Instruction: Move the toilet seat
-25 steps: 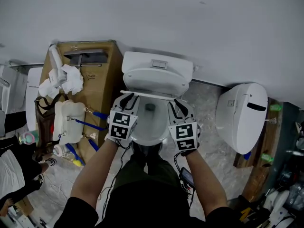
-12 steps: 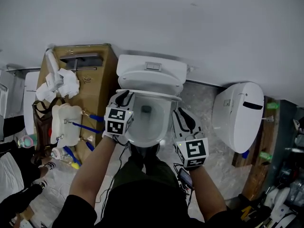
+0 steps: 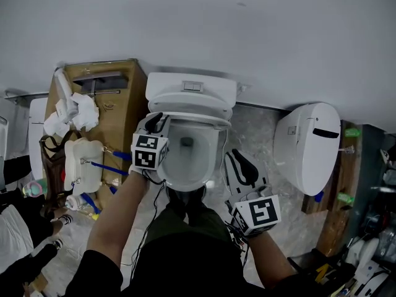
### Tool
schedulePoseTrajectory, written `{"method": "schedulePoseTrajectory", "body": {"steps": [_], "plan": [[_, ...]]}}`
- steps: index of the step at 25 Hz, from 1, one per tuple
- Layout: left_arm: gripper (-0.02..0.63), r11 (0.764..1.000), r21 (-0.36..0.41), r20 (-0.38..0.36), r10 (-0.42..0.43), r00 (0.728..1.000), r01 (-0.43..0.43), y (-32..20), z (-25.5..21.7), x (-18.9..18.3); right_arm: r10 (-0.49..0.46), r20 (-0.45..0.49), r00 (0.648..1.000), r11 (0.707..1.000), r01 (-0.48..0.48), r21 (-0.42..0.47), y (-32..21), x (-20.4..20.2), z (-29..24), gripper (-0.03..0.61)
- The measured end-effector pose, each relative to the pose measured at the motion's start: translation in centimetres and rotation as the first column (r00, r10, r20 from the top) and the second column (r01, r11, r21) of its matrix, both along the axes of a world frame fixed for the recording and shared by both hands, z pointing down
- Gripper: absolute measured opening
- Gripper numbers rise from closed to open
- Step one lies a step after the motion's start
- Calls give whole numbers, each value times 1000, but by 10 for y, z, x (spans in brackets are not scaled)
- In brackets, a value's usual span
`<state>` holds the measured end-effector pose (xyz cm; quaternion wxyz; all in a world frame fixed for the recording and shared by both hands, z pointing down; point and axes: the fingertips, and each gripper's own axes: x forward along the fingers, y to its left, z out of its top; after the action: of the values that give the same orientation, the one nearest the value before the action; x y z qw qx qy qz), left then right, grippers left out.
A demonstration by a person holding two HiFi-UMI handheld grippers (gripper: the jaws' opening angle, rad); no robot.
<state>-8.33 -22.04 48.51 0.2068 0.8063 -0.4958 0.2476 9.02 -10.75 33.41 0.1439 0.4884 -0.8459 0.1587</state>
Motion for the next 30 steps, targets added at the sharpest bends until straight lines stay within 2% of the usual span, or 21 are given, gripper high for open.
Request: {"method": "schedulePoseTrajectory", "body": {"steps": [11, 30], "plan": [[94, 1000, -5, 23, 8, 1000, -8, -15, 0, 2, -29, 30, 999, 999, 29, 19, 15, -12, -22, 78], [94, 1000, 4, 41, 5, 999, -5, -34, 1, 5, -24, 29, 999, 1000, 24, 0, 17, -5, -15, 78]]}}
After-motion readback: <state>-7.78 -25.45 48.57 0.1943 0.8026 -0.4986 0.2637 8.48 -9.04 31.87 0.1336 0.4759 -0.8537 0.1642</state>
